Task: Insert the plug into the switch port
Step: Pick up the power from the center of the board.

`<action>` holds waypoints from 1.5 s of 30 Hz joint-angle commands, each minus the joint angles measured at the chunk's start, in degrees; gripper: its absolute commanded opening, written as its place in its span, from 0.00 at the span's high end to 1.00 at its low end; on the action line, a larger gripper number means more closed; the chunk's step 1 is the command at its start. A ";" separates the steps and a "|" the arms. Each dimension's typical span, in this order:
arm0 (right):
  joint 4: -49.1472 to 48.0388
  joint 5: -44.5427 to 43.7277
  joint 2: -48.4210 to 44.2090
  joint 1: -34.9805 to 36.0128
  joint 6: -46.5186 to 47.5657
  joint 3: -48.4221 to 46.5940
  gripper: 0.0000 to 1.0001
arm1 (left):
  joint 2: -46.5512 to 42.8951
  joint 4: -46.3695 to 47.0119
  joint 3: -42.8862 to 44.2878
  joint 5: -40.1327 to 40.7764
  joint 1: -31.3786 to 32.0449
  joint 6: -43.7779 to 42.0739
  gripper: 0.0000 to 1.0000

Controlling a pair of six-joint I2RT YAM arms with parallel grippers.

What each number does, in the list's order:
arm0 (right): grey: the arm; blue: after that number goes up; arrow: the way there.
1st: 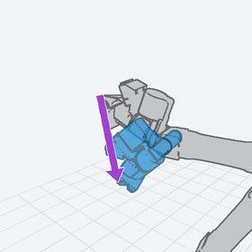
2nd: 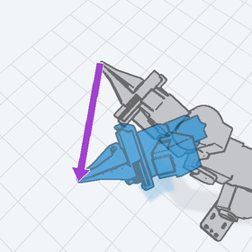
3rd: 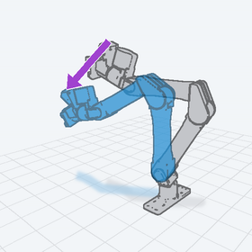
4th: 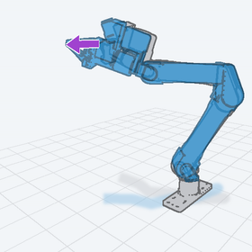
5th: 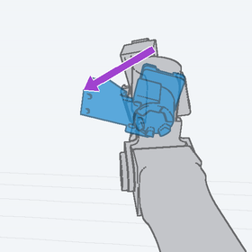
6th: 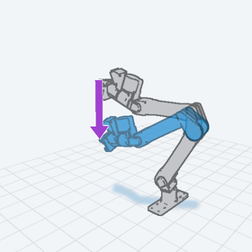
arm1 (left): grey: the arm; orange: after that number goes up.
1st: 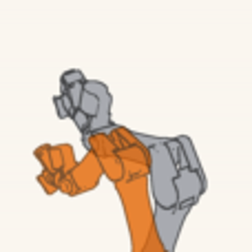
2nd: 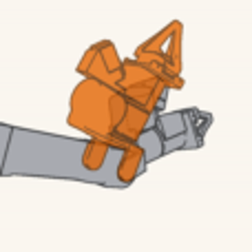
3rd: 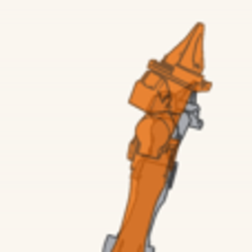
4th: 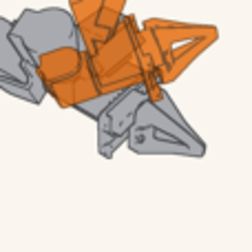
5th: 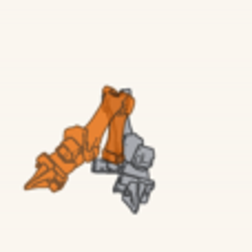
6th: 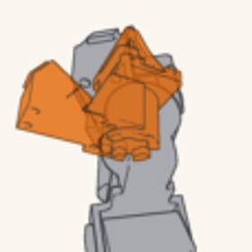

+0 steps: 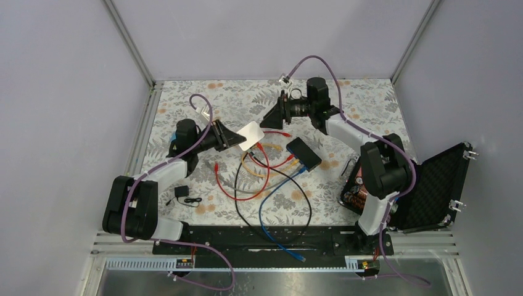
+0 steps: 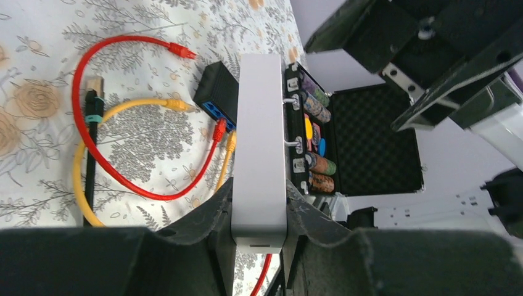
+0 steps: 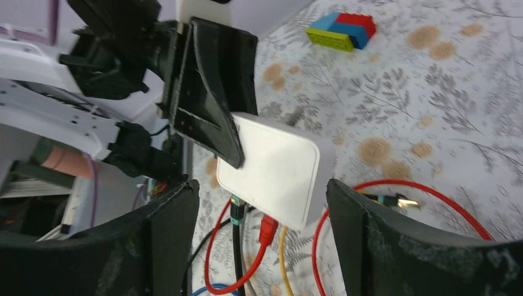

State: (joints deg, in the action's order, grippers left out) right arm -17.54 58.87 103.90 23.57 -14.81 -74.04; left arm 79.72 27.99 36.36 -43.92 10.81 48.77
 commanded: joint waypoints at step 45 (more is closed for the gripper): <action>-65.30 20.25 17.70 1.36 -62.38 -5.85 1.00 | -11.77 -32.21 9.55 19.24 -0.11 -19.51 0.01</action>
State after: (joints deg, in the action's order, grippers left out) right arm -79.20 80.95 126.80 26.46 -79.35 -80.44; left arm 76.27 20.53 39.88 -43.83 11.22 44.01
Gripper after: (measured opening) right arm 0.337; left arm 0.977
